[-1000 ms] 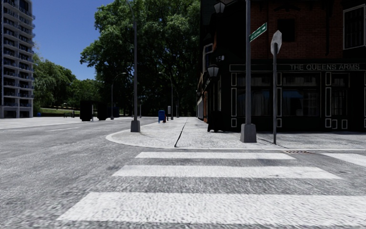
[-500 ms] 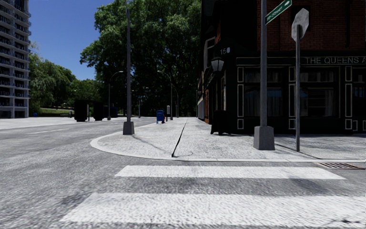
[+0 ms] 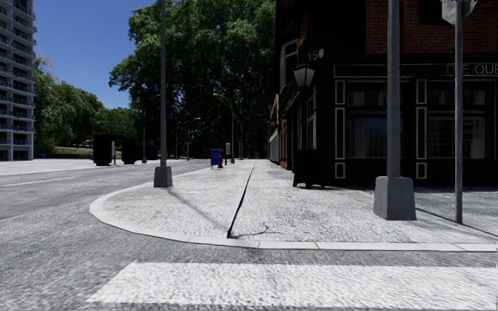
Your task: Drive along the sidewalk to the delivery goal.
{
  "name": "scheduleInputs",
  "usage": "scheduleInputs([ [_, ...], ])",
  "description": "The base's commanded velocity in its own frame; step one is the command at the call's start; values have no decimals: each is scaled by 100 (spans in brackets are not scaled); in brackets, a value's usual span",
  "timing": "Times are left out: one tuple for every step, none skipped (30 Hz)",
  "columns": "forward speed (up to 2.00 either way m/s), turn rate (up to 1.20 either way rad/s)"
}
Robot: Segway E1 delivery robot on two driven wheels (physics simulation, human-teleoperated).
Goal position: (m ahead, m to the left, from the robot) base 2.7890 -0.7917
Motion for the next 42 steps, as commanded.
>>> scheduleInputs([
  [200, 0],
  [200, 0],
  [200, 0],
  [200, 0],
  [200, 0],
  [200, 0],
  [200, 0],
  [200, 0],
  [200, 0],
  [200, 0],
  [200, 0],
  [200, 0],
  [200, 0],
  [200, 0],
  [200, 0],
  [200, 0],
  [200, 0],
  [200, 0],
  [200, 0],
  [200, 0],
  [200, 0],
  [200, 0],
  [200, 0],
  [200, 0],
  [200, 0],
  [200, 0],
  [200, 0],
  [200, 0],
  [200, 0],
  [200, 0],
  [200, 0],
  [200, 0],
  [200, 0],
  [200, 0],
  [200, 0],
  [200, -45],
  [200, -64],
  [200, -85],
  [200, -85],
  [196, -95],
  [183, -94],
  [168, -48],
])
